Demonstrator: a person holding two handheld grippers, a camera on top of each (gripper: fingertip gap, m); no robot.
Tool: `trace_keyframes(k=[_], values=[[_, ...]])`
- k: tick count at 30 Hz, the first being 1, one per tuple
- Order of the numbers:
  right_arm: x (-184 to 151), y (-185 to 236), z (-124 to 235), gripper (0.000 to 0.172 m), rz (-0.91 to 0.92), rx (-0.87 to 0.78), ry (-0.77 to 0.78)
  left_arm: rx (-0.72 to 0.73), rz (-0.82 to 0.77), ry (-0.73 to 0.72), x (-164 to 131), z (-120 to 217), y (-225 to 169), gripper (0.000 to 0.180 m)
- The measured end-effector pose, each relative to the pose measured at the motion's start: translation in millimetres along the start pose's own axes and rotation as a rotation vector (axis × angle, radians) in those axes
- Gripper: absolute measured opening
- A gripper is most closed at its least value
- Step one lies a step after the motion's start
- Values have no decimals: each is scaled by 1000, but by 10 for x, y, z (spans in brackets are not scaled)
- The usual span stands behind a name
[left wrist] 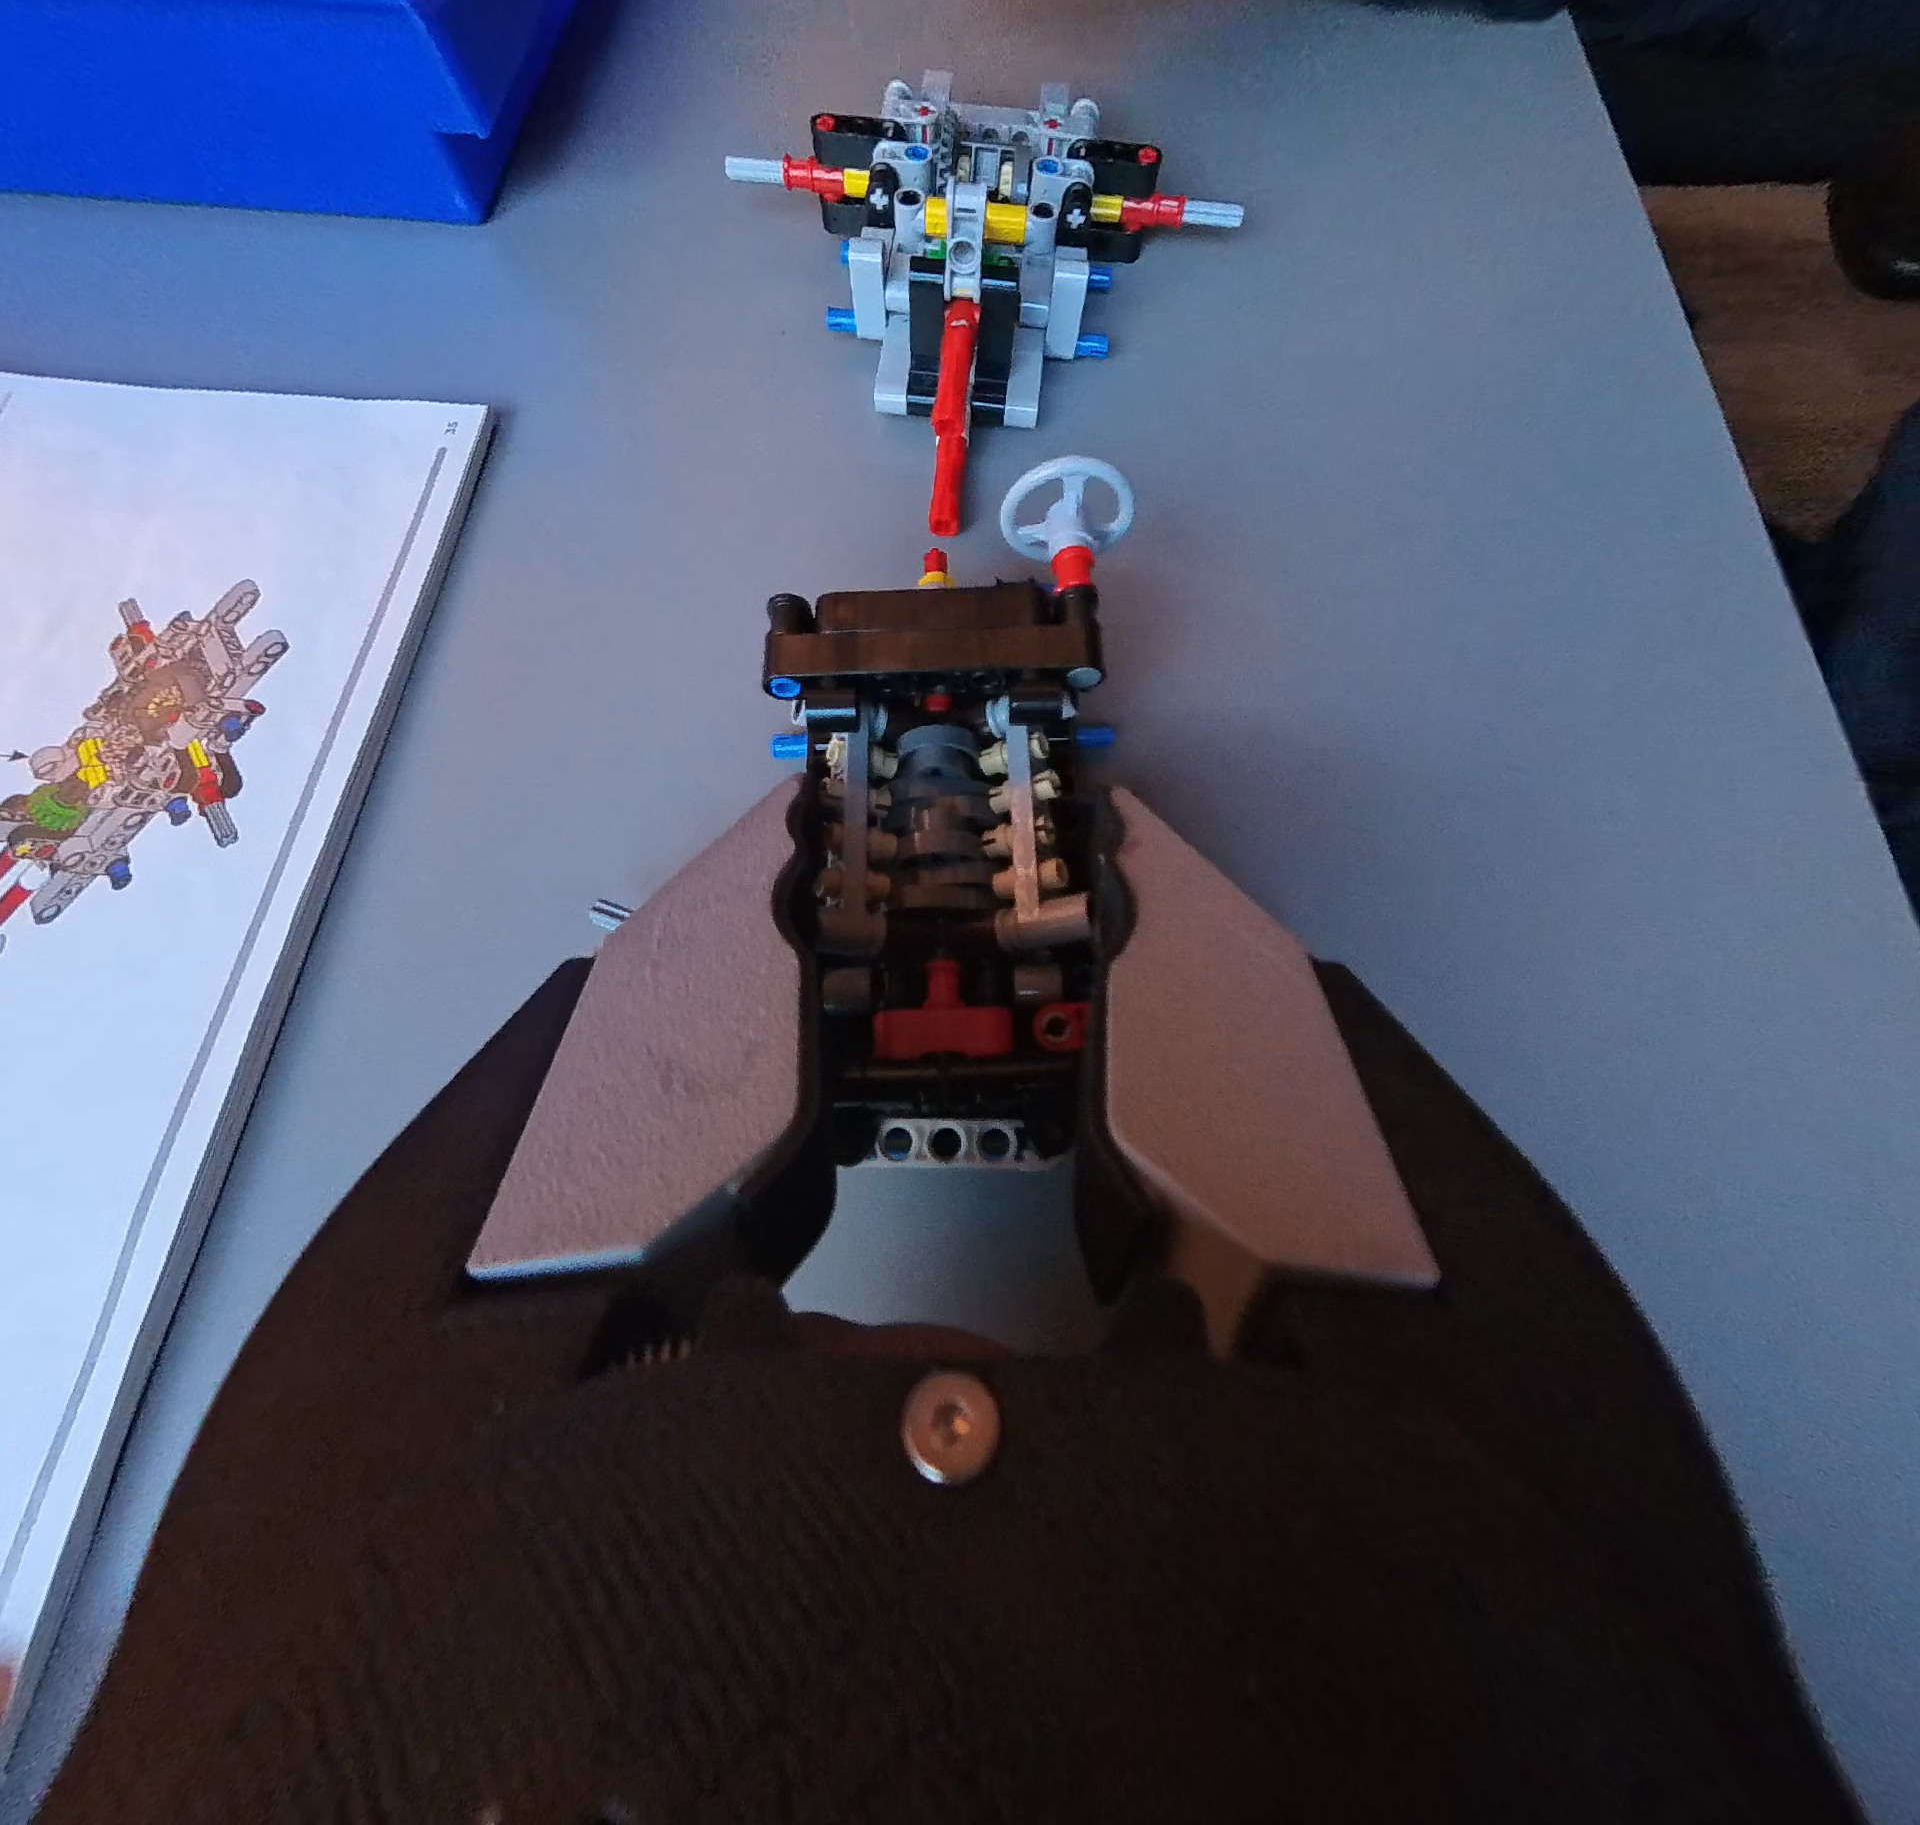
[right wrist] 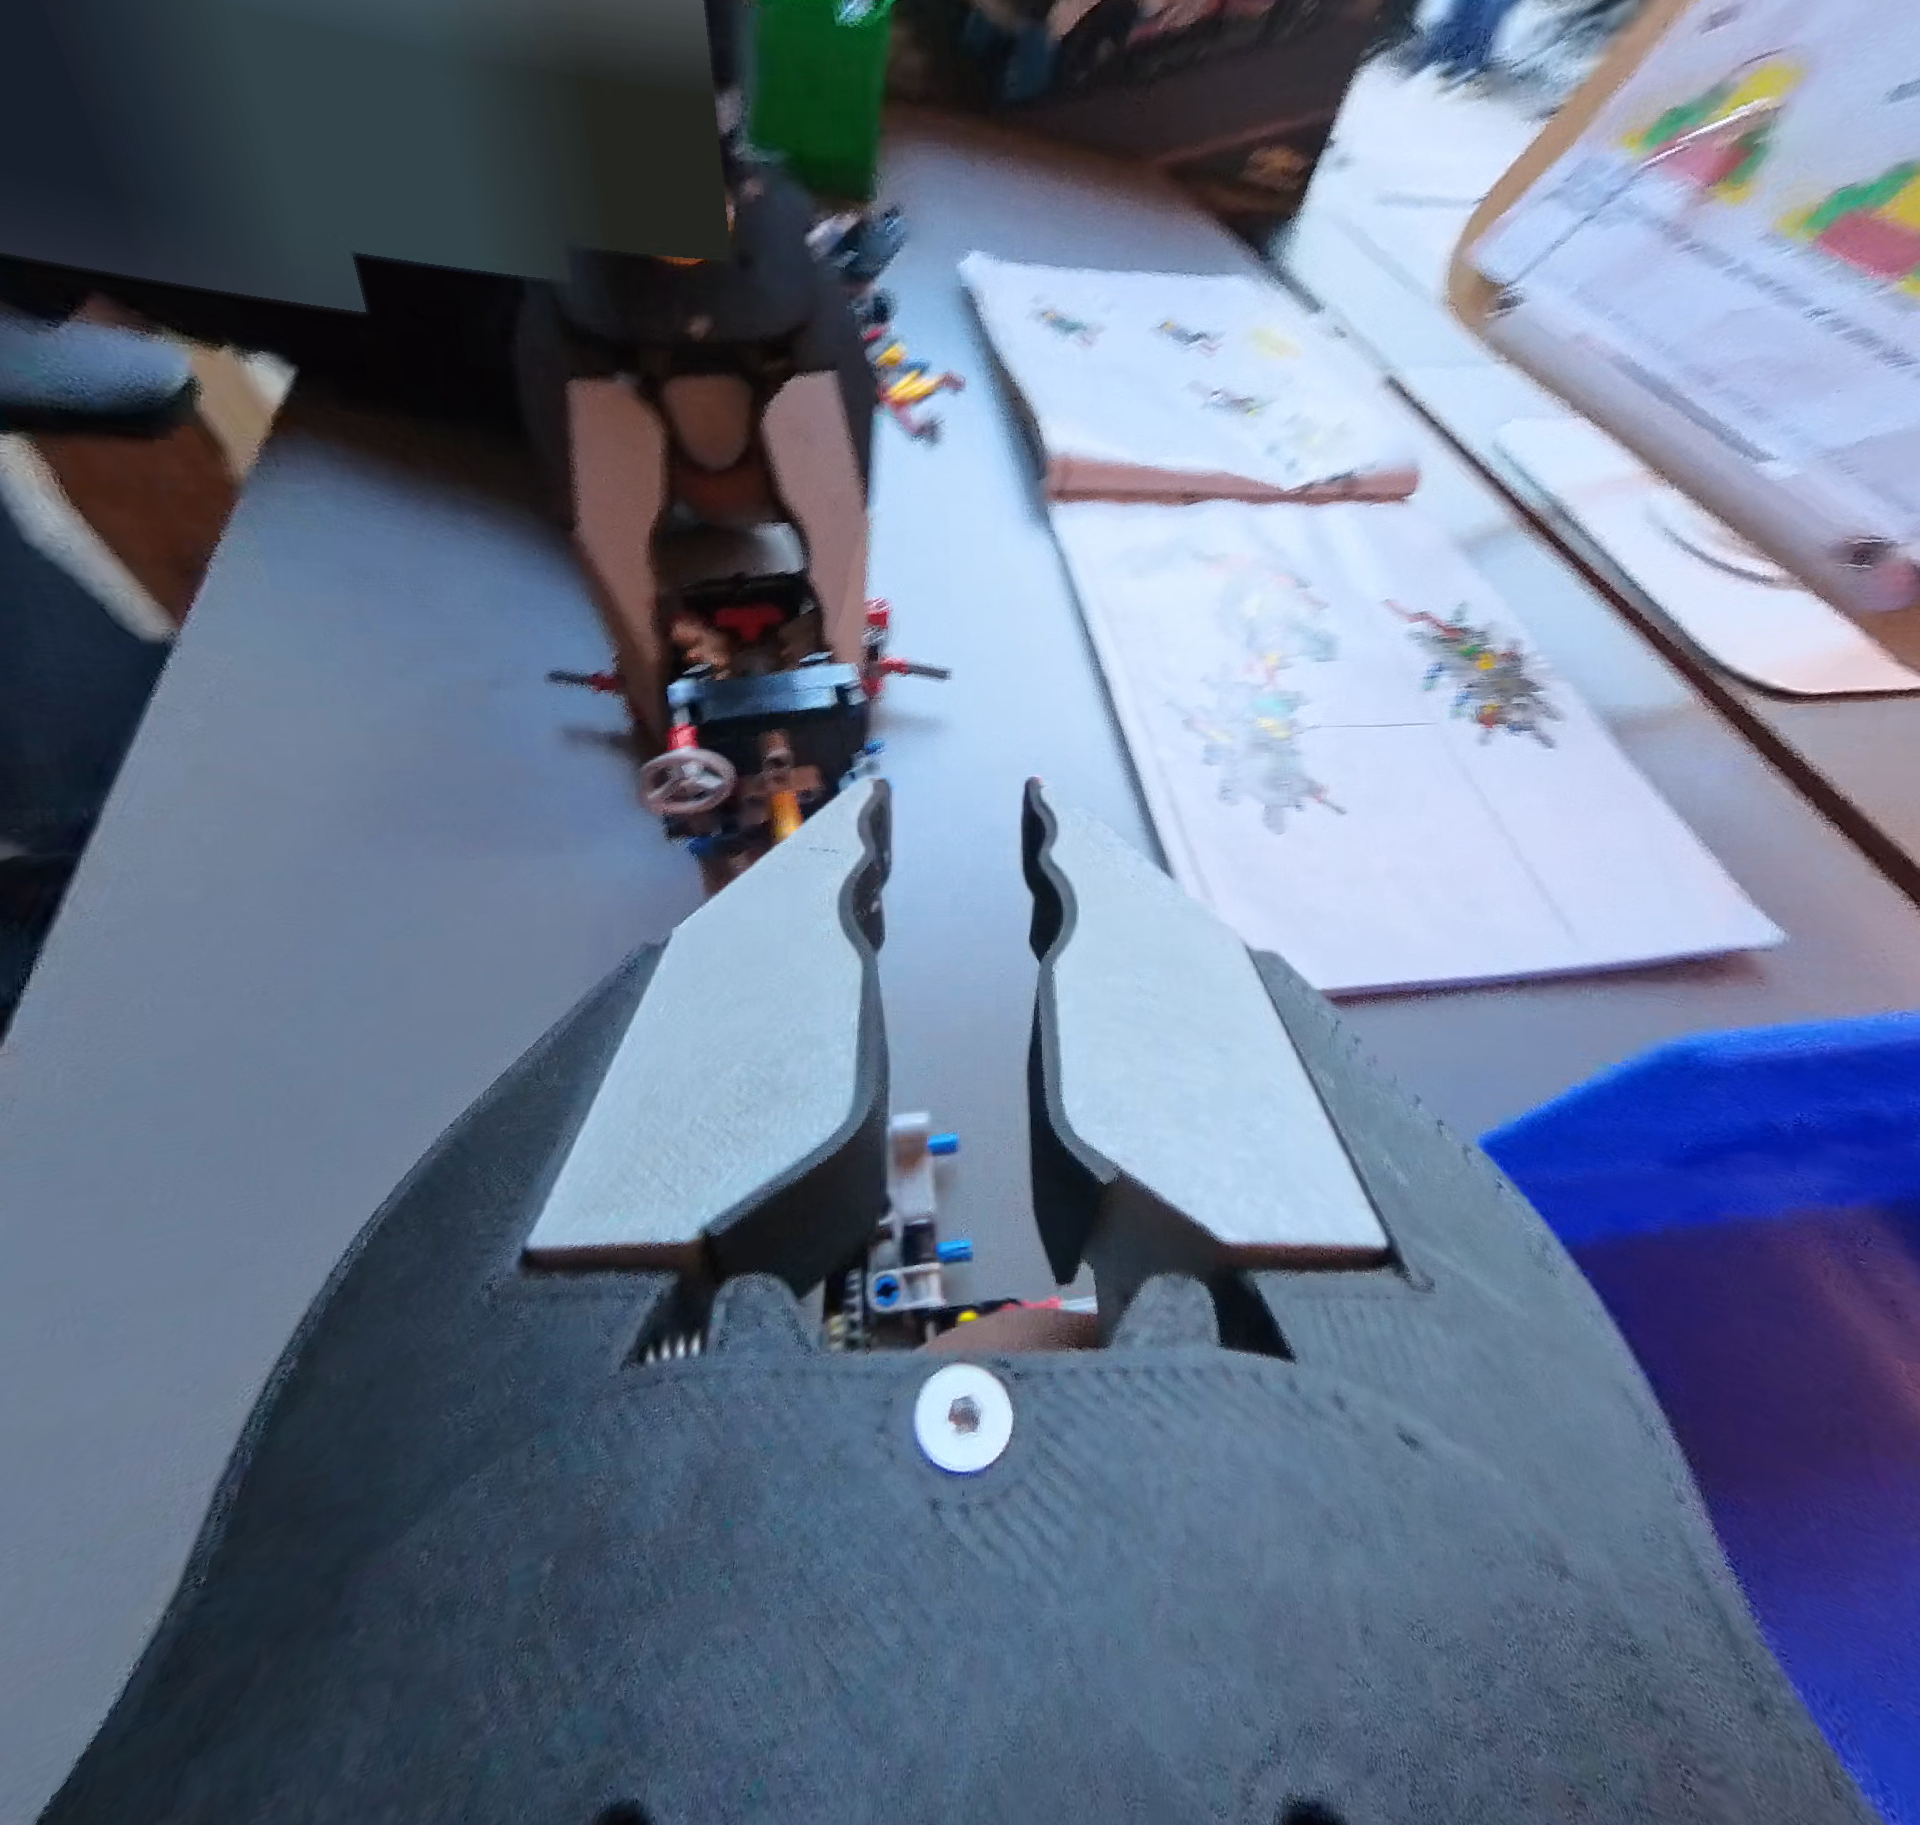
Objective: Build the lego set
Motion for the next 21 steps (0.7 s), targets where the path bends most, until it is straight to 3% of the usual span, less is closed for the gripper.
trace_keyframes(k=[6,11,17,19,21], values=[[-194,-219,557,25,-141,-551,-157,1,-66,-12,-7,33,-94,66],[-473,-7,1122,22,-280,-974,-185,97,32,-284,-16,373,-9,71],[-497,549,1077,29,-373,-937,-89,275,439,-756,-367,1026,81,61],[-427,739,974,31,-304,-886,-16,301,495,-899,-505,1213,-1,51],[-370,880,872,30,-210,-842,56,278,504,-952,-586,1305,-85,45]])
Point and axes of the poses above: each gripper's, where its closed fingertips meet, z back along the fingers, x out of its top, y = z × x across the jaws, the point moved 9 cm from there along z, back along the fingers, and after that the axes turned 10 degrees about z, right-handed, at the moved point
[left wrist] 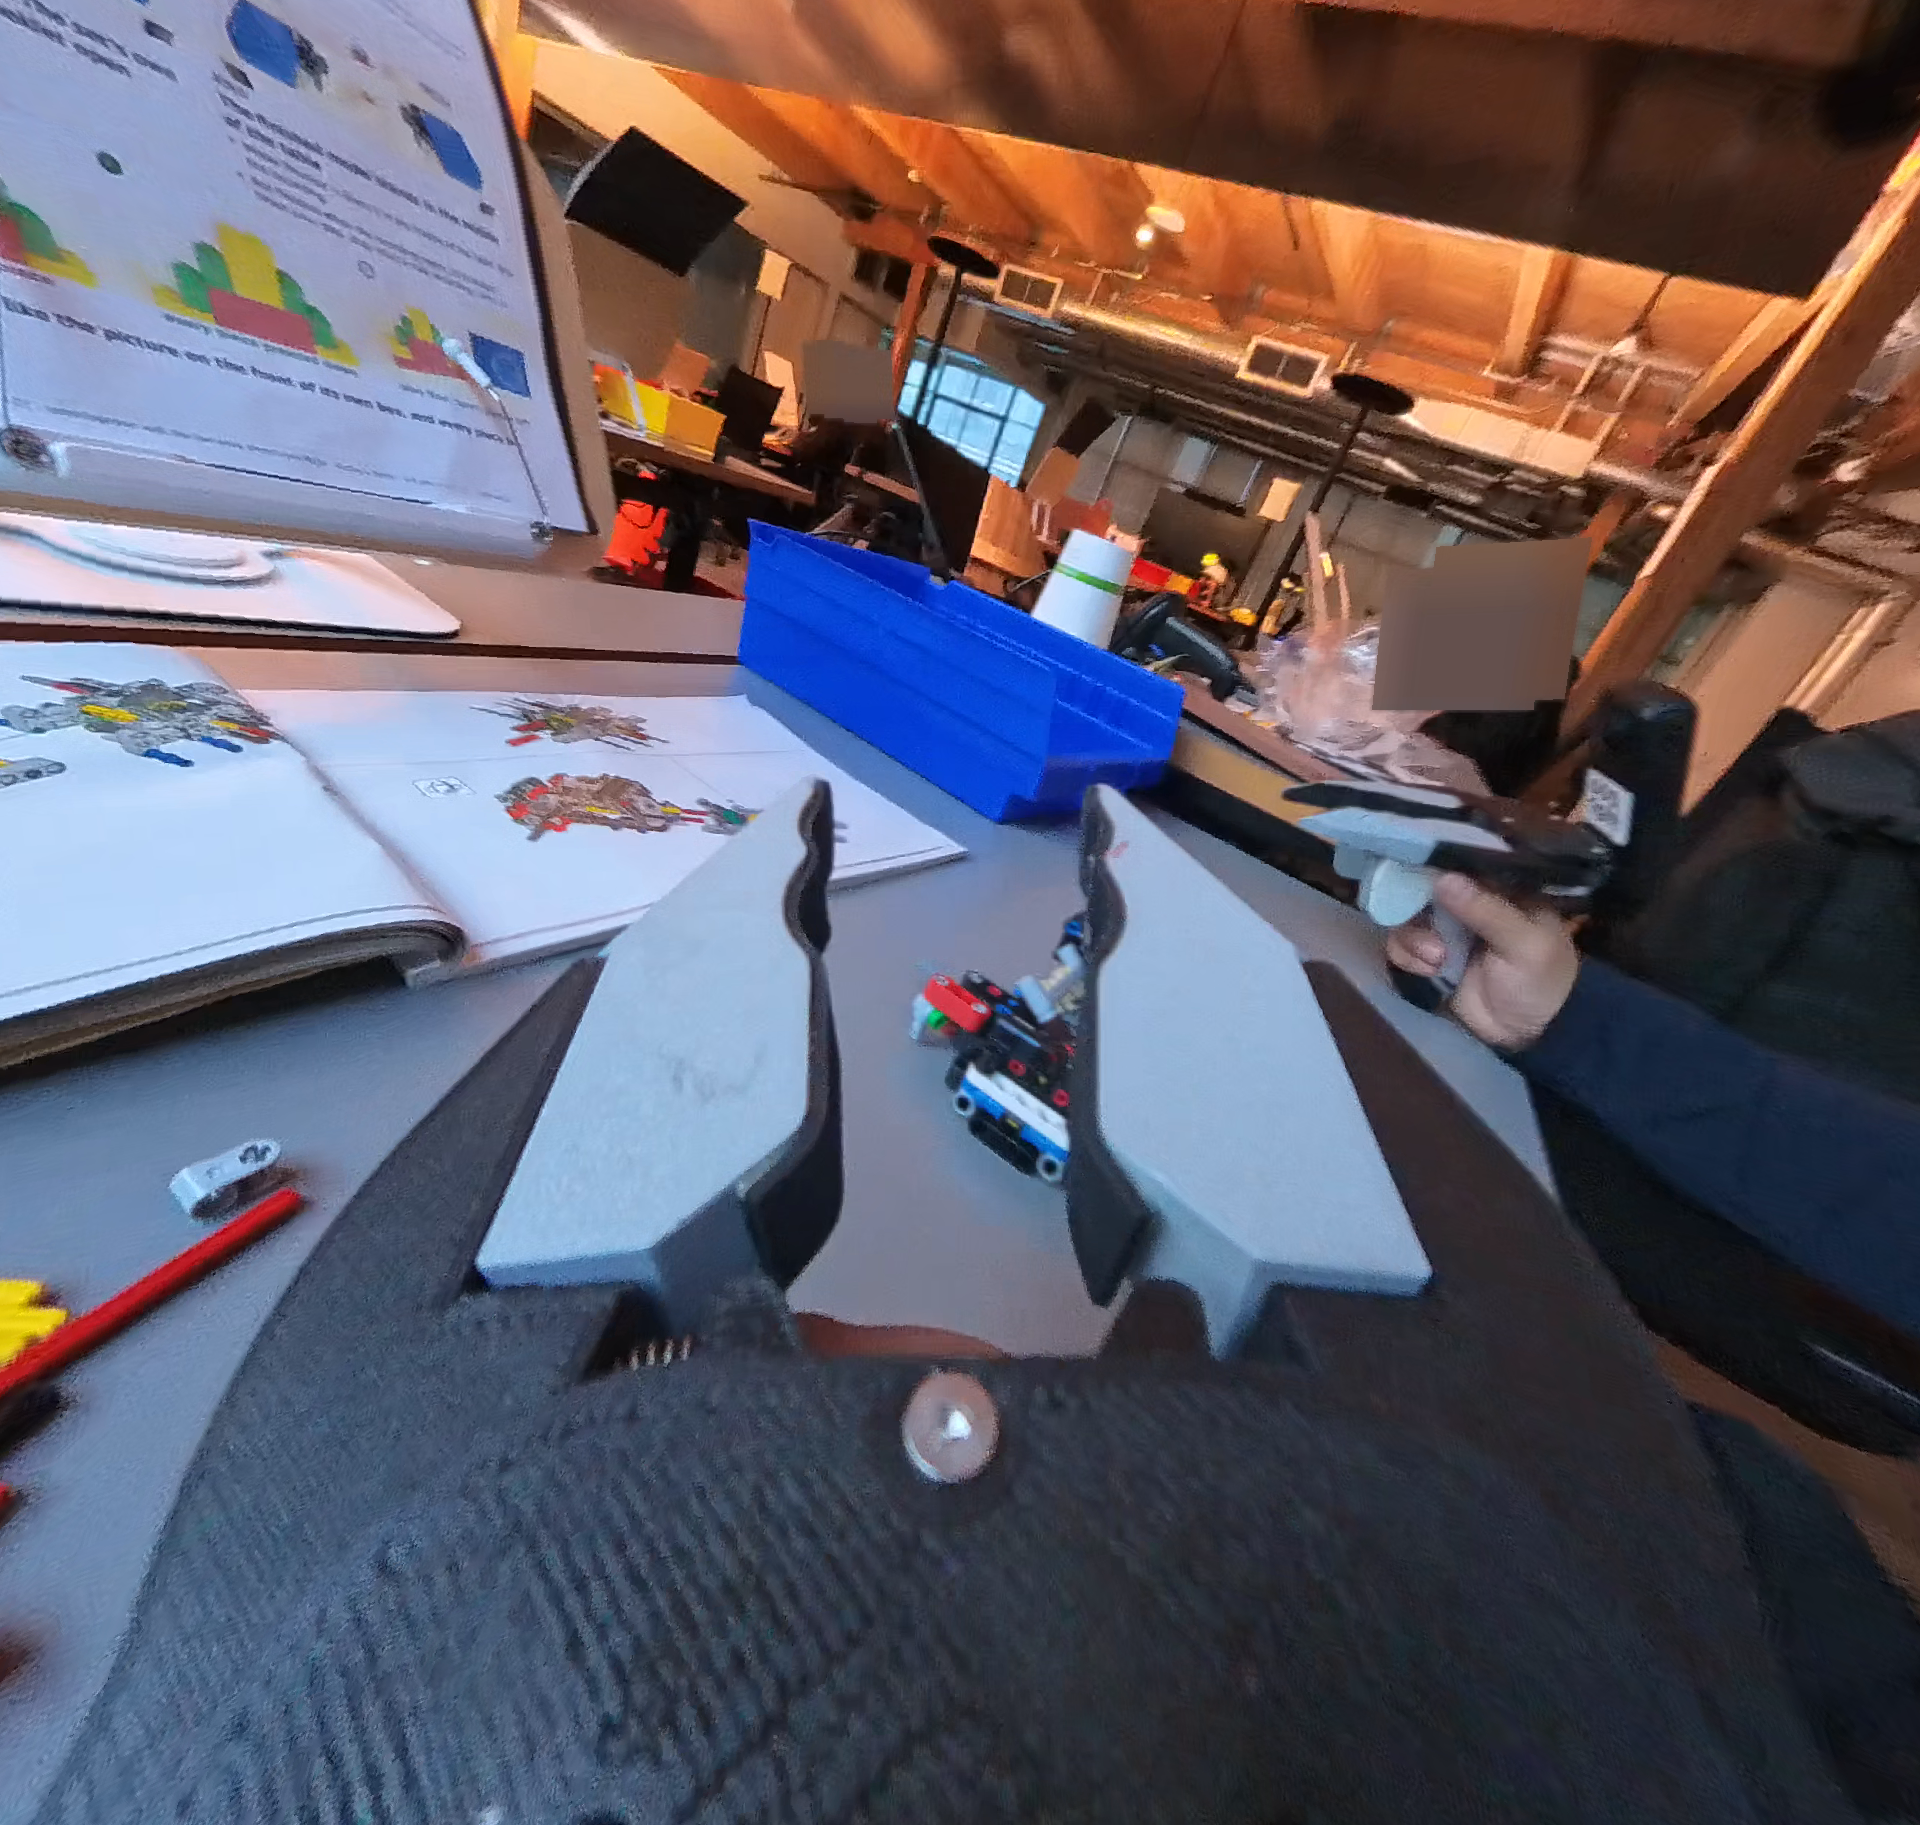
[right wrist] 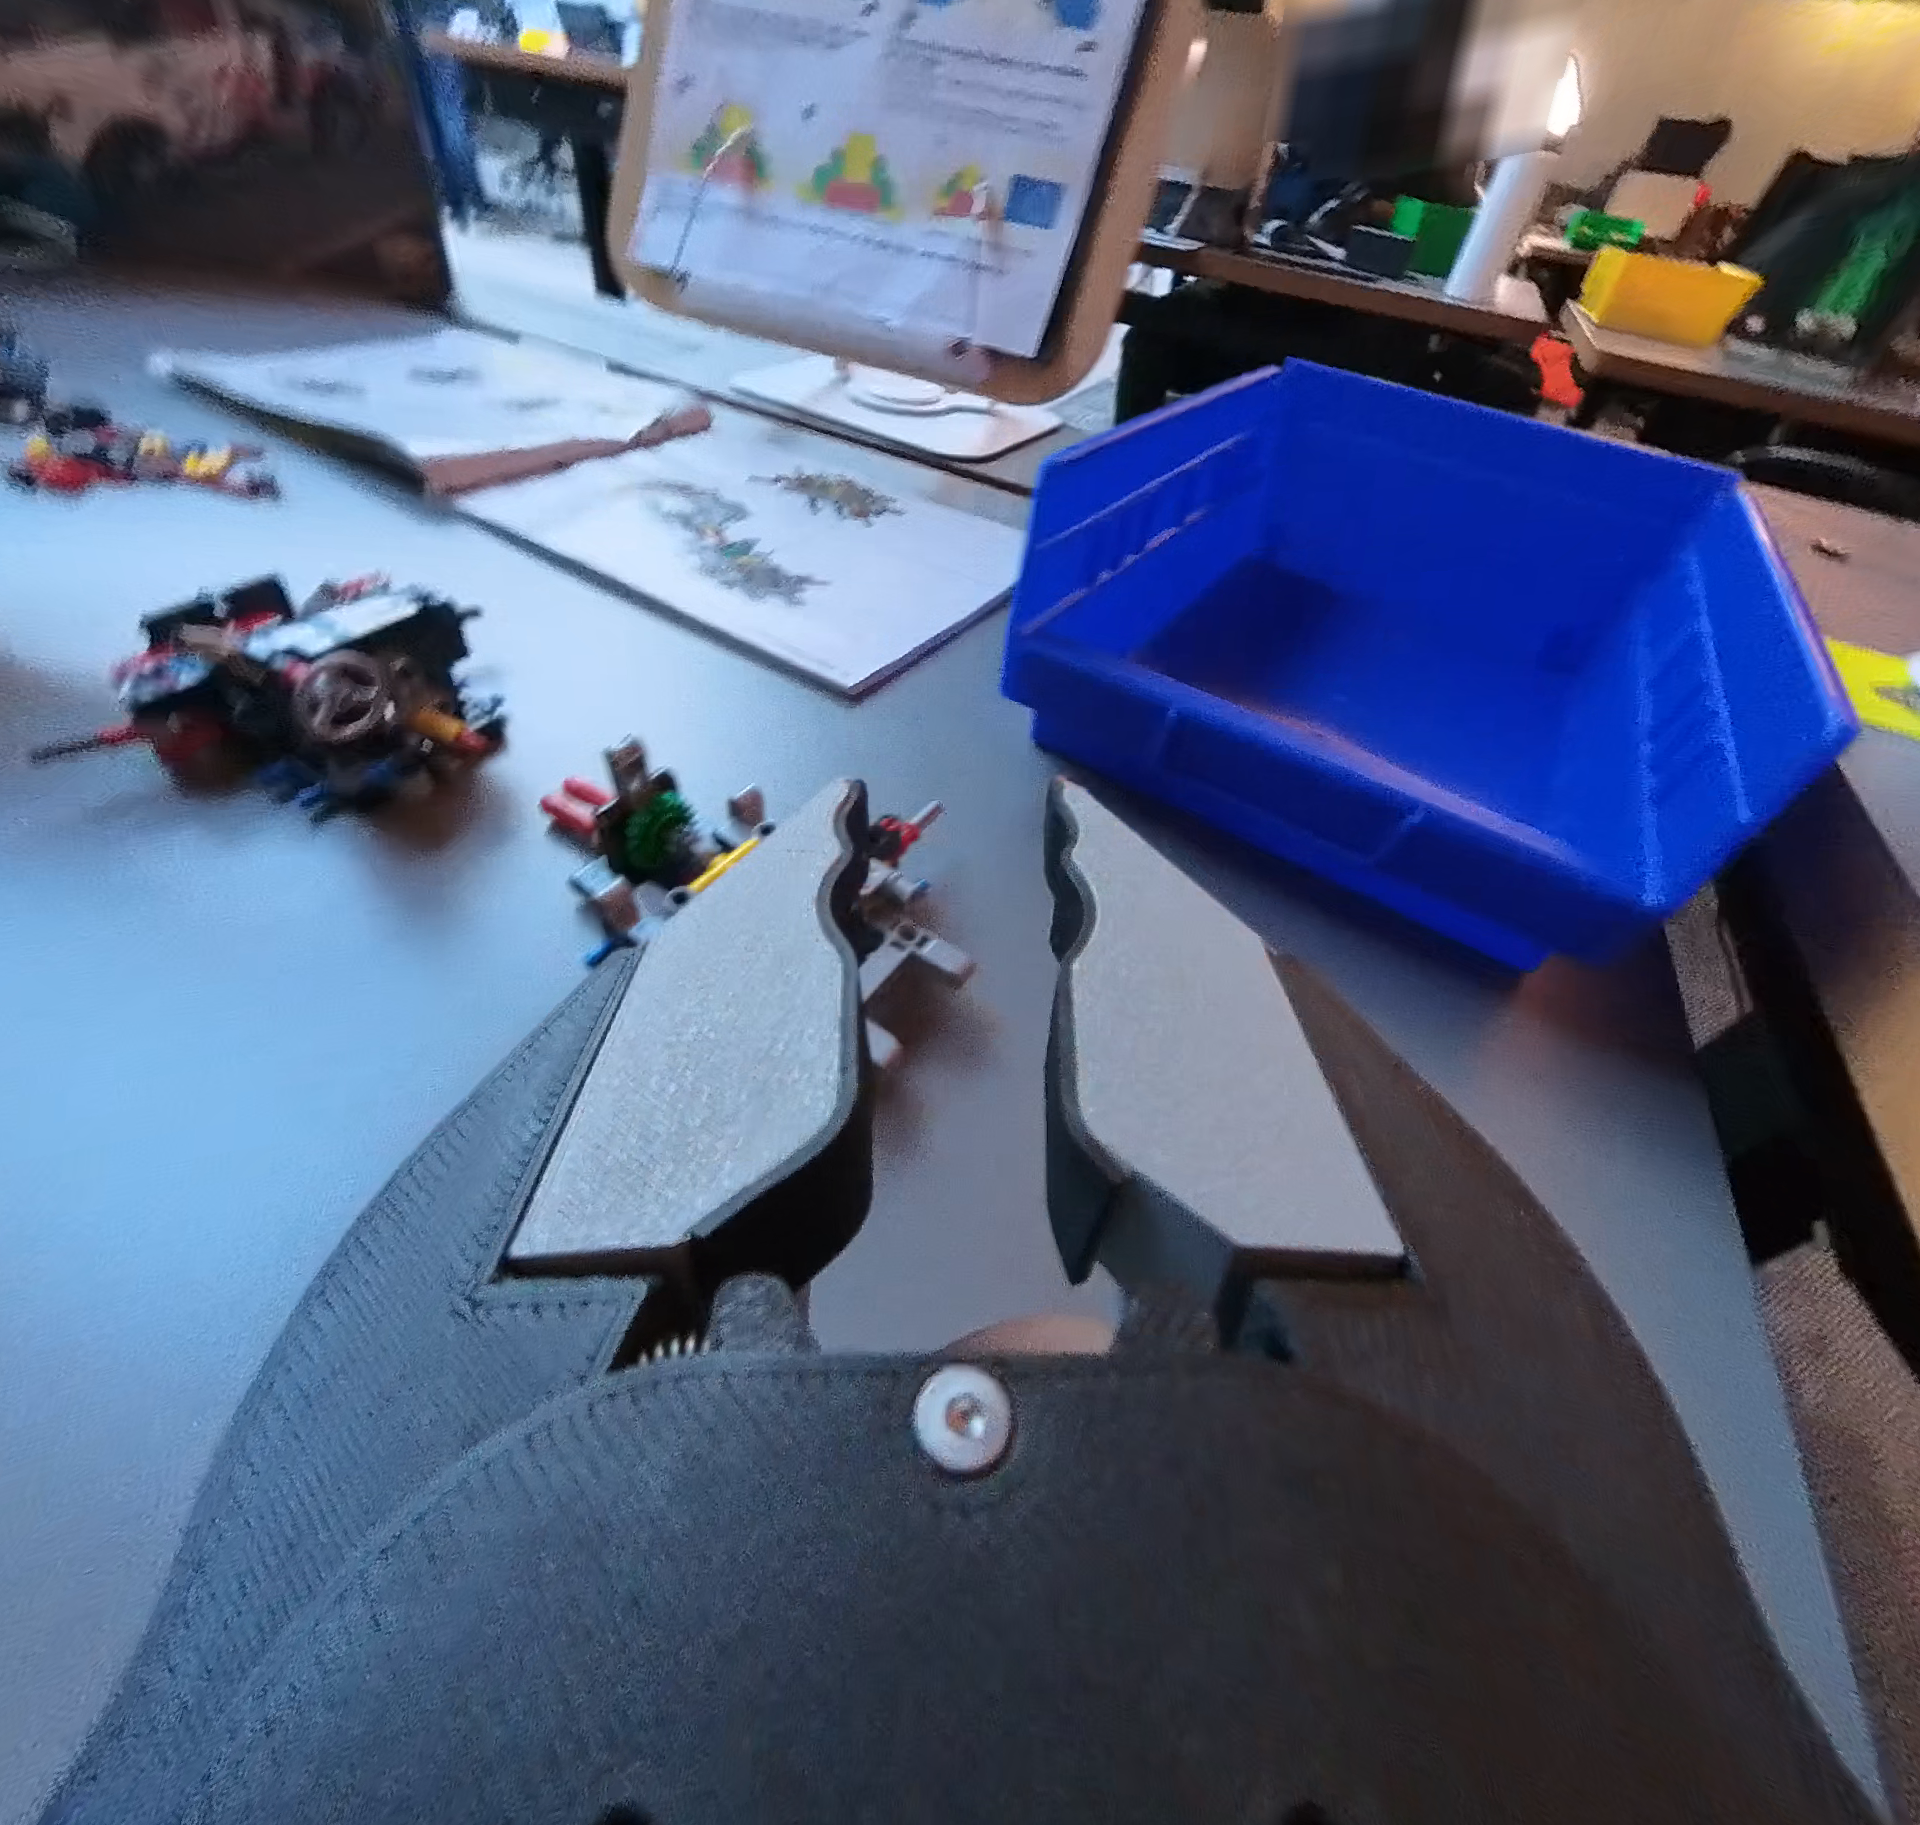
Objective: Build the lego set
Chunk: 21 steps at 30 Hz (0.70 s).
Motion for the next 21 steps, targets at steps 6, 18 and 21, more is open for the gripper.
trace_keyframes(k=[6,18,21], values=[[6,131,-127,36,51,203,23,-75,-1,130,-99,-3,-134,48],[62,124,-331,32,50,474,-73,70,-458,683,-345,-928,-916,28],[65,165,-348,30,89,458,-56,-13,-538,899,-470,-1351,-1022,29]])
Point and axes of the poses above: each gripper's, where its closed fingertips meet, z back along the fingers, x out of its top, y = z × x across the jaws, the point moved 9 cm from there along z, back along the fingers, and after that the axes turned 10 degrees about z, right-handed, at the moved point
